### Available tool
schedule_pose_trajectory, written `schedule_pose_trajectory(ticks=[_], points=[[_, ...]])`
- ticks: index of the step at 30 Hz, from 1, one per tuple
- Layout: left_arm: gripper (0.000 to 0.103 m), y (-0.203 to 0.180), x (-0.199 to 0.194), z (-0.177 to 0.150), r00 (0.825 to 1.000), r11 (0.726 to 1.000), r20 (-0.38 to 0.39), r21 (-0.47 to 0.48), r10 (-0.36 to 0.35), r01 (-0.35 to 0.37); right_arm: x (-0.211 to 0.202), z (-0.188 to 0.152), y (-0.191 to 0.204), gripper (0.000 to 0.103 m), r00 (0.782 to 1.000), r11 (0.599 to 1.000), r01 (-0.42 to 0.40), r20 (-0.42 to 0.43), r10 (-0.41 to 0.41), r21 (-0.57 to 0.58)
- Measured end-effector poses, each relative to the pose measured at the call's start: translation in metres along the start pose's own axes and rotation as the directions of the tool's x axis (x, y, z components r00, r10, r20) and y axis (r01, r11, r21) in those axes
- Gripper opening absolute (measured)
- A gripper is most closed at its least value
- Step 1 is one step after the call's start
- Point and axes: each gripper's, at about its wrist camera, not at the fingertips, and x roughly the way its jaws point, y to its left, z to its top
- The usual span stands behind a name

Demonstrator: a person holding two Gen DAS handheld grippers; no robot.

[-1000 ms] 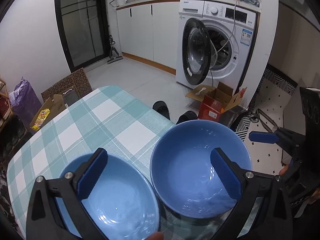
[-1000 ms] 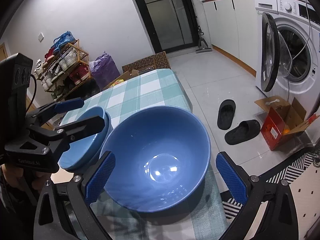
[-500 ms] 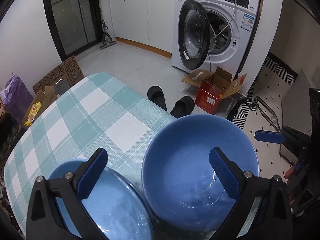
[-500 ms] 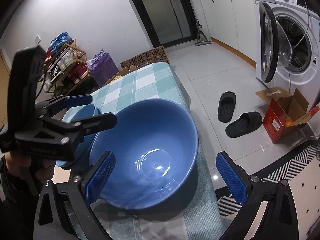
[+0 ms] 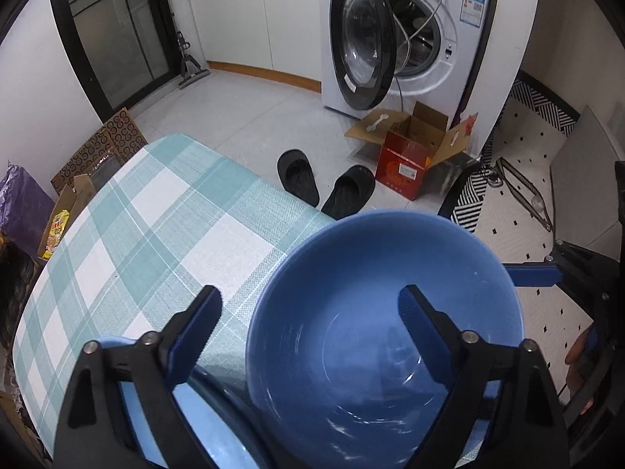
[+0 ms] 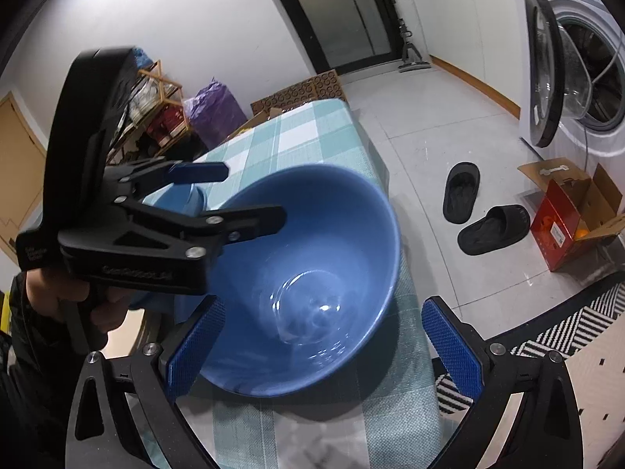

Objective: Organize plates and bowls
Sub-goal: 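Close both grippers on the rim of that light blue bowl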

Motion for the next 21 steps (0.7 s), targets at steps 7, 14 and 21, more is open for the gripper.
schedule_pose_trajectory(ticks=[7, 14, 21], points=[[0.082, -0.002, 0.009, -0.004, 0.999, 1.000, -0.043, 0.005, -0.010, 0.011, 0.009, -0.004, 0.006, 0.102, 0.999, 0.999, -0.029, -0.029, 0.028, -0.023], [0.082, -0.012, 0.010, -0.010, 0.998, 0.999, -0.067, 0.048, -0.012, 0.015, 0.010, -0.004, 0.007, 0.102, 0.999, 0.999, -0.035, -0.029, 0.035, -0.027], [0.078, -0.014, 0.006, -0.013, 0.997, 0.999, -0.074, 0.046, -0.024, 0.027, 0.003, -0.004, 0.007, 0.102, 0.999, 0.998, -0.045, -0.016, 0.044, -0.039]])
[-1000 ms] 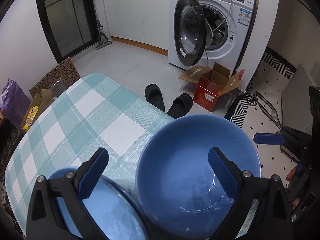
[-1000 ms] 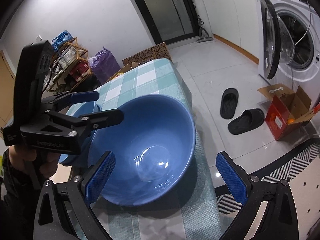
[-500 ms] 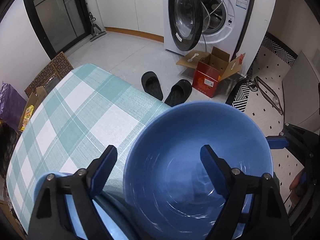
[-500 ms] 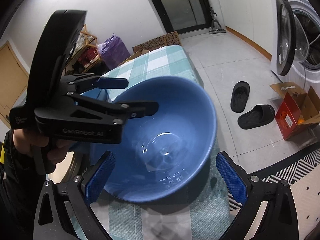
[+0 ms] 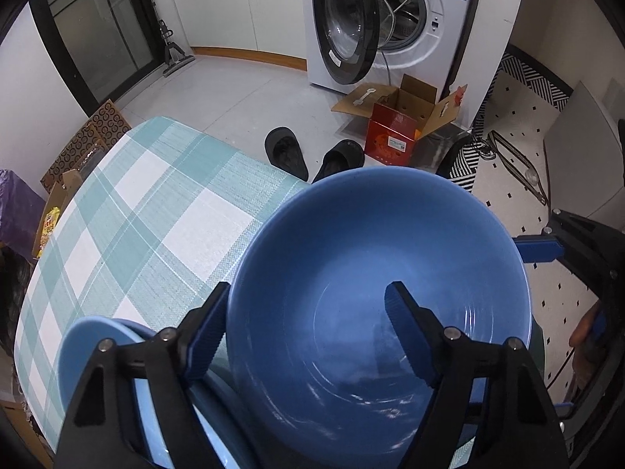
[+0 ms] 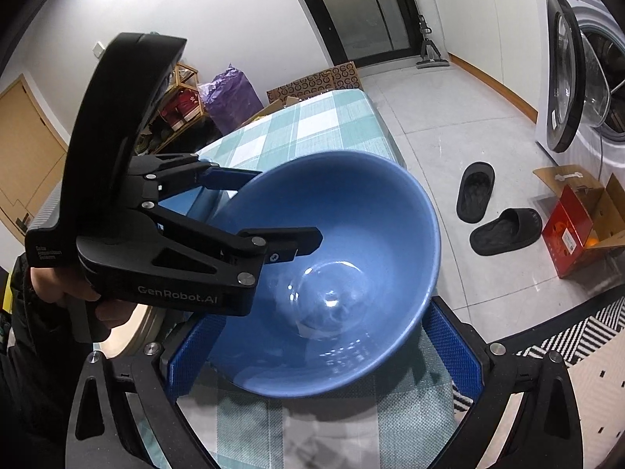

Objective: Organize plates and bowls
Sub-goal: 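Close both grippers on the rim of that light blue bowl, then lift the gripped bowl with both grippers and carry it toward the placed bowl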

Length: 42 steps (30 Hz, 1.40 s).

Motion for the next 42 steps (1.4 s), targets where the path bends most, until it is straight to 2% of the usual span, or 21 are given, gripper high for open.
schedule_pose_trajectory(ticks=[7, 19, 29, 34, 36, 40, 42], points=[[0.076, -0.005, -0.005, -0.007, 1.000, 1.000, 0.010, -0.006, -0.017, 0.017, -0.002, -0.001, 0.003, 0.102, 1.000, 0.999, 0.027, -0.010, -0.027, -0.030], [0.076, -0.005, -0.013, -0.015, 0.999, 0.999, 0.025, -0.032, -0.040, 0.041, -0.010, -0.008, -0.002, 0.102, 0.999, 0.998, 0.027, -0.020, -0.028, -0.059], [0.077, -0.009, -0.018, -0.024, 0.999, 0.999, 0.022, -0.031, -0.028, 0.029, -0.022, -0.008, -0.029, 0.101, 1.000, 1.000, 0.020, 0.016, -0.020, 0.024], [0.078, -0.015, -0.021, -0.031, 0.999, 0.999, 0.017, -0.019, -0.028, 0.028, -0.022, -0.007, -0.031, 0.093, 1.000, 0.999, 0.027, 0.008, -0.027, 0.033], [0.078, -0.017, -0.023, -0.035, 0.999, 0.999, 0.020, -0.020, -0.029, 0.030, -0.021, -0.007, -0.030, 0.086, 1.000, 0.999, 0.031, 0.004, -0.031, 0.034], [0.078, -0.022, -0.026, -0.044, 0.999, 0.999, 0.022, -0.022, -0.037, 0.038, -0.020, -0.007, -0.030, 0.082, 0.999, 0.999, 0.037, -0.001, -0.037, 0.033], [0.078, -0.023, -0.028, -0.049, 0.999, 0.999, 0.022, -0.025, -0.039, 0.040, -0.020, -0.006, -0.030, 0.074, 0.999, 0.999, 0.034, 0.001, -0.034, 0.035]])
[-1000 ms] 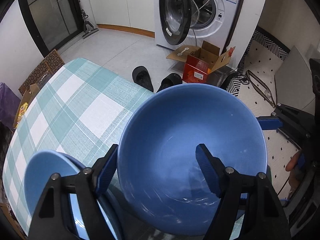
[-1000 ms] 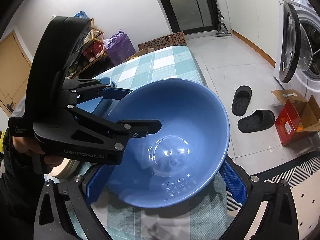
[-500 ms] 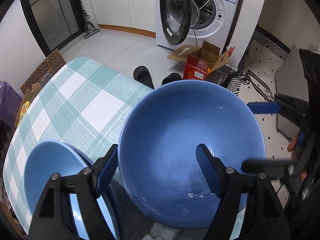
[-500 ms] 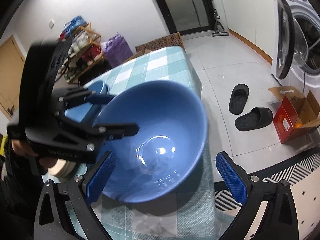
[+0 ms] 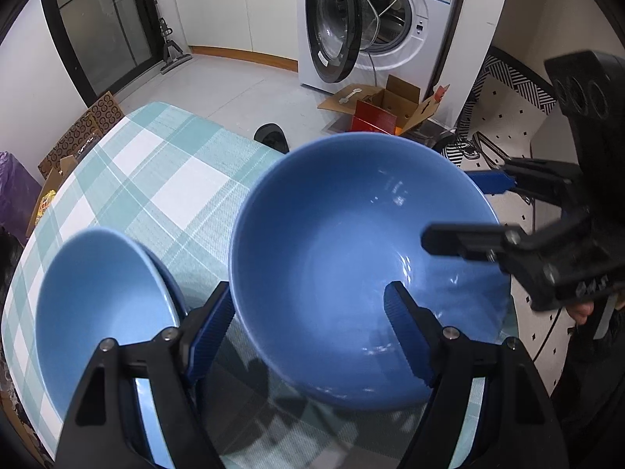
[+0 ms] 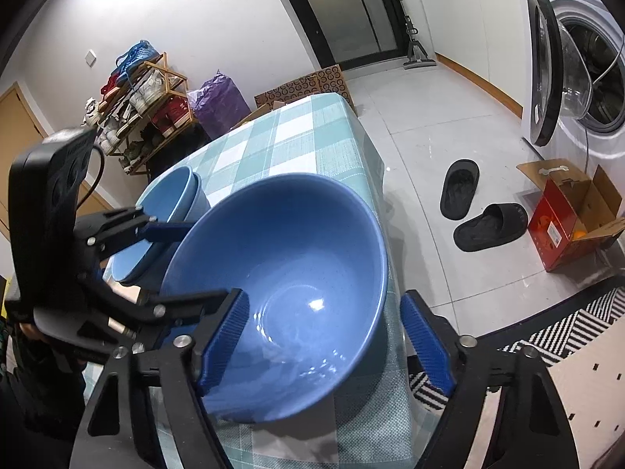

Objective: Organize plates and bowls
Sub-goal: 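Lift the gripped bowl with both grippers and carry it toward the placed bowl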

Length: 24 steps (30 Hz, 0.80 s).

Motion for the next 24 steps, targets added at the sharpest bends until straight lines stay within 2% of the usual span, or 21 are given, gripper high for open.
schedule_pose_trajectory(ticks=[6, 16, 17, 19, 24], points=[[0.078, -0.002, -0.004, -0.014, 0.999, 0.999, -0.011, -0.030, -0.046, 0.045, -0.001, 0.000, 0.000, 0.066, 1.000, 1.000, 0.007, 0.008, -0.007, 0.002], [0.076, -0.008, -0.006, -0.026, 0.999, 0.998, -0.009, -0.038, -0.047, 0.047, -0.008, 0.000, 0.000, 0.057, 1.000, 1.000, 0.011, 0.029, -0.010, -0.009], [0.075, -0.008, -0.006, -0.027, 0.999, 0.998, -0.010, -0.038, -0.050, 0.050, -0.009, 0.000, -0.001, 0.056, 0.999, 1.000, 0.010, 0.031, -0.010, -0.010], [0.063, -0.008, -0.007, -0.028, 0.999, 0.998, -0.013, -0.041, -0.048, 0.047, -0.009, -0.001, -0.001, 0.056, 0.999, 1.000, 0.010, 0.033, -0.010, -0.011], [0.048, -0.002, -0.009, -0.028, 1.000, 0.998, -0.006, -0.063, -0.031, 0.030, -0.009, -0.001, -0.002, 0.055, 0.999, 1.000, 0.012, 0.036, -0.011, -0.019]])
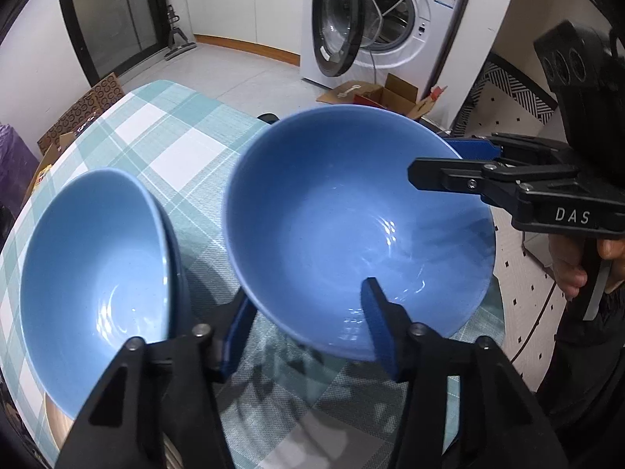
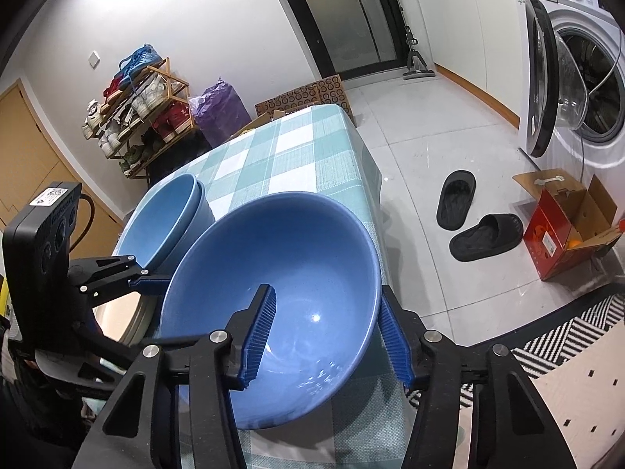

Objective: Organize plates and bowls
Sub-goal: 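Lift the gripped bowl with both grippers and carry it toward the placed bowl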

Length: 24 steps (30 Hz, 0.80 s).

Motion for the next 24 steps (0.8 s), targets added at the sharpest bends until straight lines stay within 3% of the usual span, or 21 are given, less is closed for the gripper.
schedule_pose_trajectory(ticks=[9, 12, 24], points=[[0.039, 0.006, -0.003, -0.001, 1.000, 1.000, 0.019, -0.025, 0.001, -0.001, 0.004, -0.001, 0.001, 0.055, 1.000, 1.000, 0.006, -0.014, -0.006, 0.003], [0.037, 0.007, -0.003, -0.001, 1.000, 1.000, 0.019, -0.029, 0.004, -0.004, 0.005, -0.001, 0.002, 0.048, 0.999, 1.000, 0.027, -0.020, -0.027, 0.006], [0.037, 0.006, -0.012, 0.009, 0.998, 0.999, 0.063, -0.038, 0.006, -0.003, -0.007, 0.002, -0.004, 0.040, 0.999, 0.999, 0.042, 0.032, -0.043, 0.017]])
